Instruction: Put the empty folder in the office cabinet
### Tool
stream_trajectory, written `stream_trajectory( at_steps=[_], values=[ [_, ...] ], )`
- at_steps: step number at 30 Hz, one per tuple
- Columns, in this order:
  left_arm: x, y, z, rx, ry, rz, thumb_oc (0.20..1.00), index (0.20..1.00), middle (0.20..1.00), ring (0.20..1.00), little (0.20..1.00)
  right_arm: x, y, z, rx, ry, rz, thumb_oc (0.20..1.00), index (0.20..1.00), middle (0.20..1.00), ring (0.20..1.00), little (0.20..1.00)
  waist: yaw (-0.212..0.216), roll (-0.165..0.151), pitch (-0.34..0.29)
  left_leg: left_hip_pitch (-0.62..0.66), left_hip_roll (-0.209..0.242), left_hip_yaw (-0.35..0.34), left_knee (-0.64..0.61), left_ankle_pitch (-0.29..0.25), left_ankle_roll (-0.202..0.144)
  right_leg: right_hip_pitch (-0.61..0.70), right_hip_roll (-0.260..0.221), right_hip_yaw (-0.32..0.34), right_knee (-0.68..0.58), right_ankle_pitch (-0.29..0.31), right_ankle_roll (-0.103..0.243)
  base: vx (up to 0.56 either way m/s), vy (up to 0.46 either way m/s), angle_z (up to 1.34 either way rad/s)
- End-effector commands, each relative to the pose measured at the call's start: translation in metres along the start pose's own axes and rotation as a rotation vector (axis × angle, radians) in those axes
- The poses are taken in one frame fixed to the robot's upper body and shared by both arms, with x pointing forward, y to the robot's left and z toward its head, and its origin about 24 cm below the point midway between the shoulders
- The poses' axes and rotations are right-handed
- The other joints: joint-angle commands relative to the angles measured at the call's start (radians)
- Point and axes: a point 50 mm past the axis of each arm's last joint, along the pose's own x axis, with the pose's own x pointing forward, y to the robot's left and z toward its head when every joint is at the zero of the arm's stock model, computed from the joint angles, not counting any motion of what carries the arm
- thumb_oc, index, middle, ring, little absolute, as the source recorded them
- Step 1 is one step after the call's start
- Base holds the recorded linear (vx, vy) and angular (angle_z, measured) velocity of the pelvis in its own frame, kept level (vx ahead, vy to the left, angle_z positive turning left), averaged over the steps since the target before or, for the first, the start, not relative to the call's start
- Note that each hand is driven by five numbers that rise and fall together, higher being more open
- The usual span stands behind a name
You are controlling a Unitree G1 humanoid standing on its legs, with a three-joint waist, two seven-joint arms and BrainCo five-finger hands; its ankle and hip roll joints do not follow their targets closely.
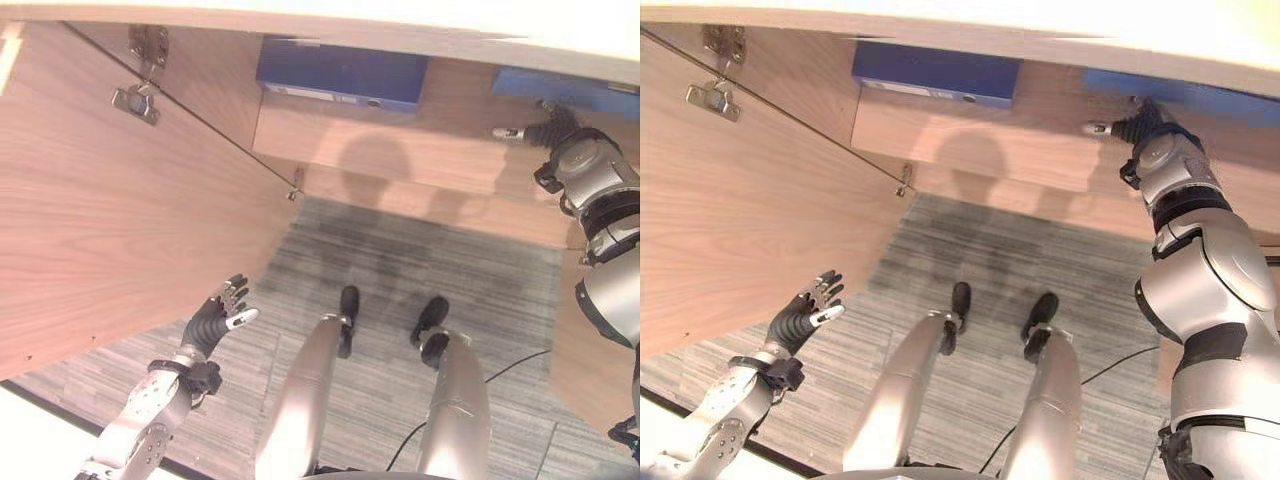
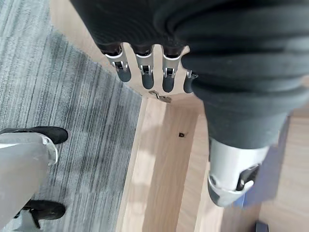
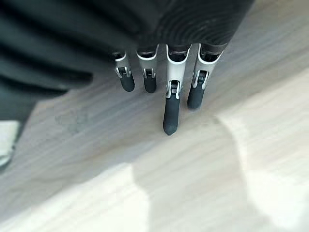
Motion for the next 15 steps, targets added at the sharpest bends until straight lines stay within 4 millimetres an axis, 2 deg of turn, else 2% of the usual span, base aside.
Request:
stream_trajectory(
  at_steps=[1,9,15],
  values=[
    [-0.011,-0.001,0.009,0.048,-0.032,-0.032,1.000,1.000,1.000,1.000,1.000,-0.003,-0.019,-0.029,-0.066,0.086,-0.007,1.000,1.000,1.000,1.000,1.000,0.021,0.013,0.019,-0.008,0.032,0.011,-0.110,0.036,-0.020,0.084,-0.007,0.011,-0.020,-0.029,0.062,0.00,0.000,0.00],
    [-0.009,-0.005,0.005,0.041,-0.023,-0.044,1.000,1.000,1.000,1.000,1.000,-0.005,-0.026,-0.040,-0.081,0.128,0.010,1.000,1.000,1.000,1.000,1.000,0.029,0.021,0.030,0.033,0.034,0.008,-0.193,0.079,-0.025,0.109,0.003,0.004,-0.083,0.001,0.072,-0.01,-0.004,0.01],
    [-0.007,-0.008,0.007,0.046,-0.032,-0.064,1.000,1.000,1.000,1.000,1.000,-0.005,-0.019,-0.047,-0.274,0.188,0.069,1.000,1.000,1.000,1.000,1.000,0.035,0.027,0.038,0.052,0.036,0.006,-0.232,0.103,-0.027,0.120,0.011,0.001,-0.118,0.018,0.075,-0.01,-0.002,0.00]
  ],
)
